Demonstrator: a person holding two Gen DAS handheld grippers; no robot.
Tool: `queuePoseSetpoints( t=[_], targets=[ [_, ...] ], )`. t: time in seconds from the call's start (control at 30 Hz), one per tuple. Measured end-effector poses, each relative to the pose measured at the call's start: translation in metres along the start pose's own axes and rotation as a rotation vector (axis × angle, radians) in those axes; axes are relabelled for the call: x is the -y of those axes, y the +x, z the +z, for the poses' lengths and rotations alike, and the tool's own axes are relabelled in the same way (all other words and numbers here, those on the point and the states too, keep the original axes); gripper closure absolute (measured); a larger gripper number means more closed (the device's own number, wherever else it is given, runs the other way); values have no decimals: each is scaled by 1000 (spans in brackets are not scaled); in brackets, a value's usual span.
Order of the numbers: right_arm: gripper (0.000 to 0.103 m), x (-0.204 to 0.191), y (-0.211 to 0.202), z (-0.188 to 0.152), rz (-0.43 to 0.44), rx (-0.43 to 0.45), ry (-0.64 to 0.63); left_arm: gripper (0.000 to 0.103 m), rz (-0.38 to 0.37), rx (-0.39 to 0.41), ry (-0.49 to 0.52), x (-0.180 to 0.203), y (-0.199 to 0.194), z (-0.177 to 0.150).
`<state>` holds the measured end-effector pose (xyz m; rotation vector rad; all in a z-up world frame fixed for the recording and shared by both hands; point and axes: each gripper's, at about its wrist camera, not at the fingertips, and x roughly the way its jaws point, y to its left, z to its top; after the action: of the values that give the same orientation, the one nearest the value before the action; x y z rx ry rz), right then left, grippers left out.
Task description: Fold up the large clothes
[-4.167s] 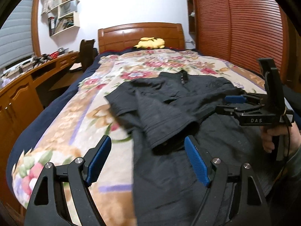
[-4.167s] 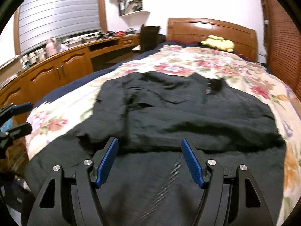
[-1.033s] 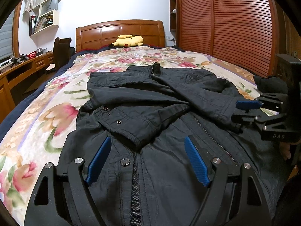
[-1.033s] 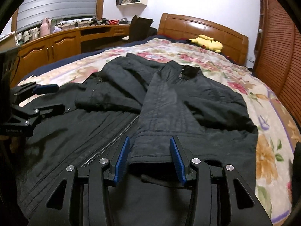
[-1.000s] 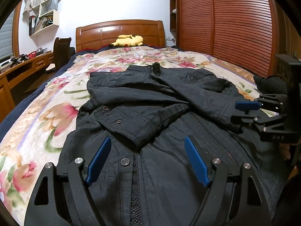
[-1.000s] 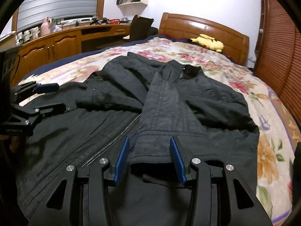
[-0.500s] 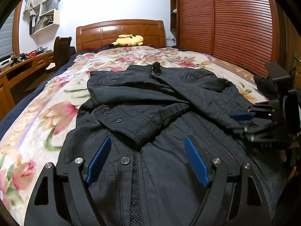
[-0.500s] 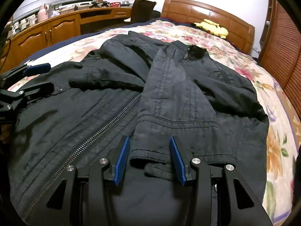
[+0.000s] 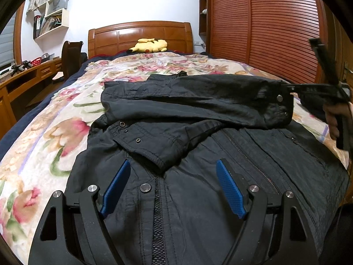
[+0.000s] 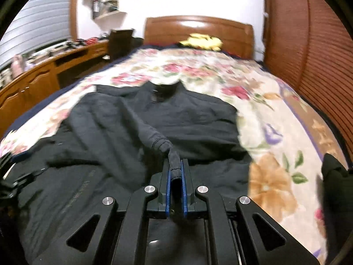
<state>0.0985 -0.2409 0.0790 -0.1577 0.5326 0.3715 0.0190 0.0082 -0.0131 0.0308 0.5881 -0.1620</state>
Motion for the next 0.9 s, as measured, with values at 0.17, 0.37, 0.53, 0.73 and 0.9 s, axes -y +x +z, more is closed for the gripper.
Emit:
queuePoseSetpoints(
  t=[0.17, 0.37, 0.53, 0.73, 0.9],
  targets=[
    [95, 18, 25, 24, -41, -62, 77, 22, -2, 5, -1, -1, -1, 1],
    [93, -2, 37, 43, -143, -92, 56, 22, -14, 9, -8, -2, -3, -1],
    [53, -25, 34, 36, -233, -89, -28, 22, -20, 10, -6, -2, -4, -2],
    [54, -25, 51, 15, -212, -168, -64, 22, -21, 10, -8, -3, -5, -1],
    [65, -19, 80, -12, -175, -315, -90, 22, -26, 10, -17, -3, -6, -2]
  ],
)
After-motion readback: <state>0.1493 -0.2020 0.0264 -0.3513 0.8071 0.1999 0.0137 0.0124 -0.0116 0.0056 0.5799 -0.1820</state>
